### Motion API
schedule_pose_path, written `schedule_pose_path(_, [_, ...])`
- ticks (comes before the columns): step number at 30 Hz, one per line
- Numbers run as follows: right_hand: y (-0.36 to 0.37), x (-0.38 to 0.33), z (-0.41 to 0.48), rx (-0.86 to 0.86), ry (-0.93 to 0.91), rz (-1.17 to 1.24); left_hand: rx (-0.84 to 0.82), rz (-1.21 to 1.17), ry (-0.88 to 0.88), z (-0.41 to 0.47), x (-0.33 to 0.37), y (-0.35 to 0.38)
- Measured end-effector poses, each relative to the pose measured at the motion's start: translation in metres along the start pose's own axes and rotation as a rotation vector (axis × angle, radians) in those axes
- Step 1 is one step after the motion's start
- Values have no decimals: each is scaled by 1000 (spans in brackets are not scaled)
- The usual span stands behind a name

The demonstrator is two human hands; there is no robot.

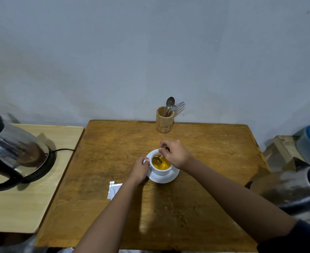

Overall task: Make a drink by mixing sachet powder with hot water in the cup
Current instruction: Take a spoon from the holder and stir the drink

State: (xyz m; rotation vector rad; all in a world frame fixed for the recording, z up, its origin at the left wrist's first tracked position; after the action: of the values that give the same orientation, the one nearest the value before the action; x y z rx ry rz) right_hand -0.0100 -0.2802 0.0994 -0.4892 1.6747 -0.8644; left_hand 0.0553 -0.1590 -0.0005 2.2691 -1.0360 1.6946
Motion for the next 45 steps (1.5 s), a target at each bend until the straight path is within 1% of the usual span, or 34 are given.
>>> schedule_pose_path(5, [-3, 2, -1, 92, -3, -59, 7, 7, -18, -1, 0, -1])
schedule_pose_path(7, [-5, 2, -3, 81, -5, -103, 5, 8, -23, -1, 1, -1])
schedule_pose_path(11, [-10, 0, -6, -3, 8, -187, -6, 10, -25, -1, 1, -1])
schedule_pose_path(16, [-6, -5, -11, -74, -2, -141, -13, 14, -25, -1, 1, 0])
schedule_pose_path(20, [5, -11, -10, -29, -32, -70, -10, 33, -26, 0, 1, -2])
schedule_pose_path(27, [-4, -3, -3, 73, 8, -122, -5, 11, -45, 0, -1, -2])
schedule_pose_path(33, [-12, 6, -10, 5, 48, -163, -24, 37, -55, 0, 1, 1])
schedule_pose_path(37, [-6, -2, -17, -33, -33, -158, -17, 35, -25, 0, 2, 0])
schedule_pose_path(40, [2, -9, -18, -12, -94, -132, -21, 30, -10, 0, 2, -1])
schedule_pose_path(45, [9, -11, -13, 43, -65, -180, -31, 19, -3, 1, 2, -1])
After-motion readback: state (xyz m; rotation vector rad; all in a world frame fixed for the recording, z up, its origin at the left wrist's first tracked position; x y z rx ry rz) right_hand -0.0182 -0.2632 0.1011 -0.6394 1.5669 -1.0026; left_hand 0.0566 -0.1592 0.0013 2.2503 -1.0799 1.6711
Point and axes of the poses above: each hand's wrist, its own z-axis towards the middle knuckle, its own y-axis out of the palm, x = y × z, the point moved 5 cm from there along z, towards the middle knuckle, and after that the axes turned 6 degrees about -z, right-handed, at the moved point
